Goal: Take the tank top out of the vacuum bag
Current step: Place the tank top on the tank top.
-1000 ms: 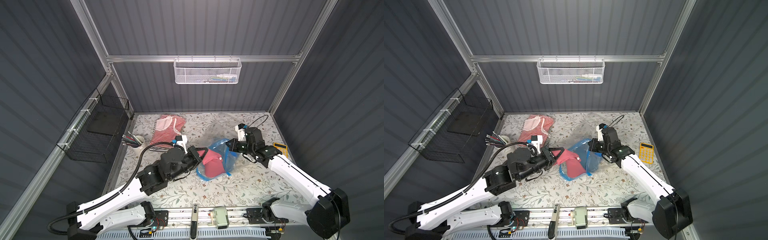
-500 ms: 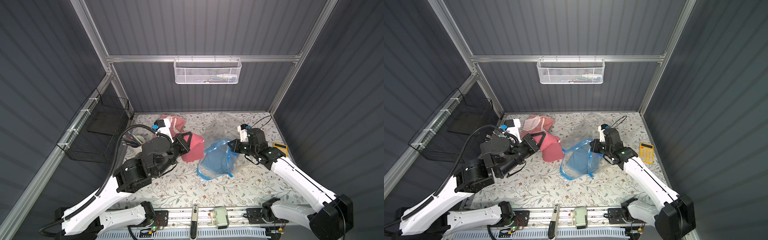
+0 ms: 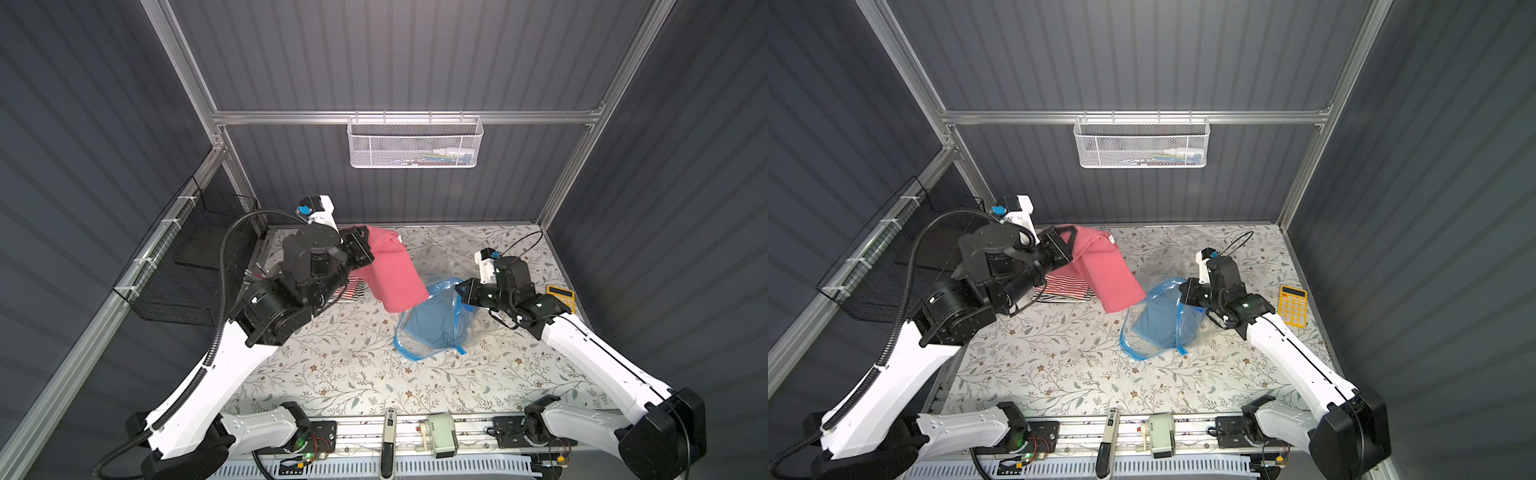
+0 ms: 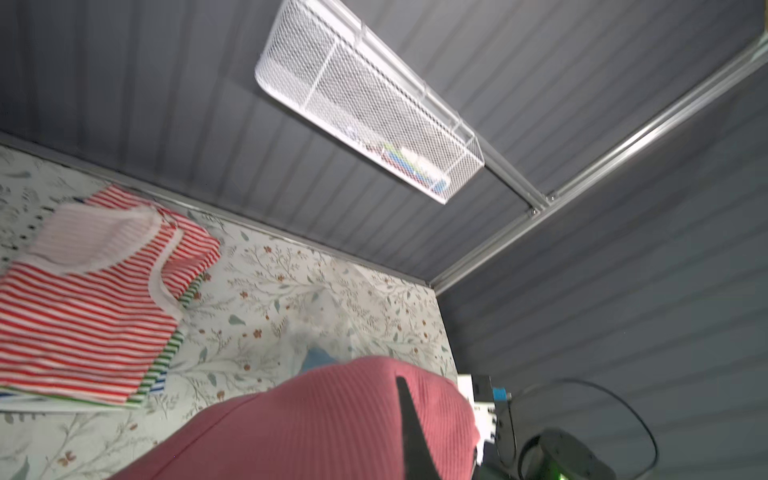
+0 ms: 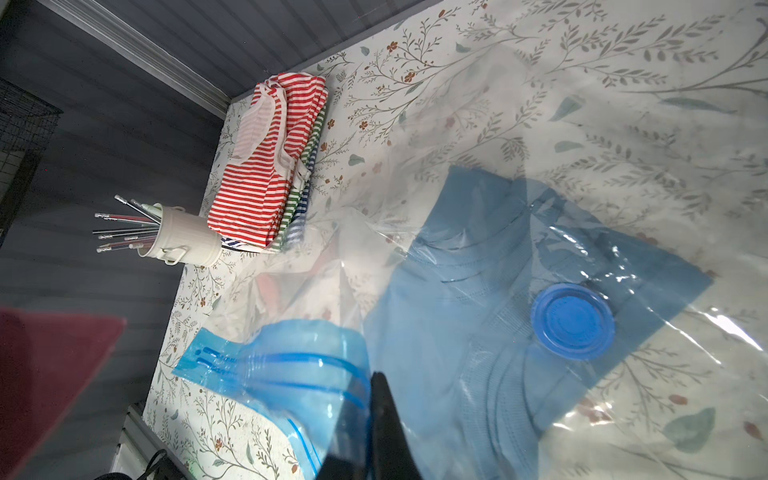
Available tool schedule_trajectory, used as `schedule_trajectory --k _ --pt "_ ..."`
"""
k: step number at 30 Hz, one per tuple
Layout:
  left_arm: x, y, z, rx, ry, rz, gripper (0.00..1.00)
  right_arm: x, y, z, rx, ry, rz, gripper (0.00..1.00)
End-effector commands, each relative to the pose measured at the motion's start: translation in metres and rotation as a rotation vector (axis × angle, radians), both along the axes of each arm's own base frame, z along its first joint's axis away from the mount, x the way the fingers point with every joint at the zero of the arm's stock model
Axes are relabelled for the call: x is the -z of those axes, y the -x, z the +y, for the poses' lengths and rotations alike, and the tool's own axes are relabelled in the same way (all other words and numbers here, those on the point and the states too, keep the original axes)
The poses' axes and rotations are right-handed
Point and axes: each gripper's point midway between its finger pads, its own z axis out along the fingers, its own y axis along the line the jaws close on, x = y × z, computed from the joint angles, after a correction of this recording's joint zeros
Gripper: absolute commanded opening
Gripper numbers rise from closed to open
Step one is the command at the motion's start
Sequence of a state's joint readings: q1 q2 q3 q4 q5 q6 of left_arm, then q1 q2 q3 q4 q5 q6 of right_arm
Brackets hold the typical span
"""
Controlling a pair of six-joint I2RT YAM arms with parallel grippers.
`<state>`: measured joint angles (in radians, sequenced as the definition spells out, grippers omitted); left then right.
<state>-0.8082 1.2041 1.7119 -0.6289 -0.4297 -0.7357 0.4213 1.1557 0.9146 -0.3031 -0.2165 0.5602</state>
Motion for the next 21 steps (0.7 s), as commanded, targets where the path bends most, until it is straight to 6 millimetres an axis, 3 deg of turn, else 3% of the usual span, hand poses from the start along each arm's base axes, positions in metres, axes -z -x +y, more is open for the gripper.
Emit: schedule_trajectory --k 1,5,11,17,21 --pt "-0.029 -0.007 0.001 0.033 -0.066 -0.08 0.0 -0.001 -0.004 0.001 -0.004 -0.002 -0.014 0.0" --pt "-0.028 -0.037 0.002 0.039 -0.048 -0.067 0.0 -0.001 -0.003 0.002 -0.008 -0.006 -0.01 0.0" --pt "-0.007 -0.085 -0.007 0.143 0.095 0.021 0.0 -0.002 -0.009 0.0 -0.006 0.016 -0.034 0.0" --pt "-0.003 -0.102 0.029 0.075 0.114 0.037 0.0 -0.022 -0.023 0.017 -0.058 -0.026 -0.031 0.0" --pt "0.006 -0.125 0.037 0.065 0.118 0.065 0.0 -0.024 -0.024 0.017 -0.048 -0.041 -0.035 0.0"
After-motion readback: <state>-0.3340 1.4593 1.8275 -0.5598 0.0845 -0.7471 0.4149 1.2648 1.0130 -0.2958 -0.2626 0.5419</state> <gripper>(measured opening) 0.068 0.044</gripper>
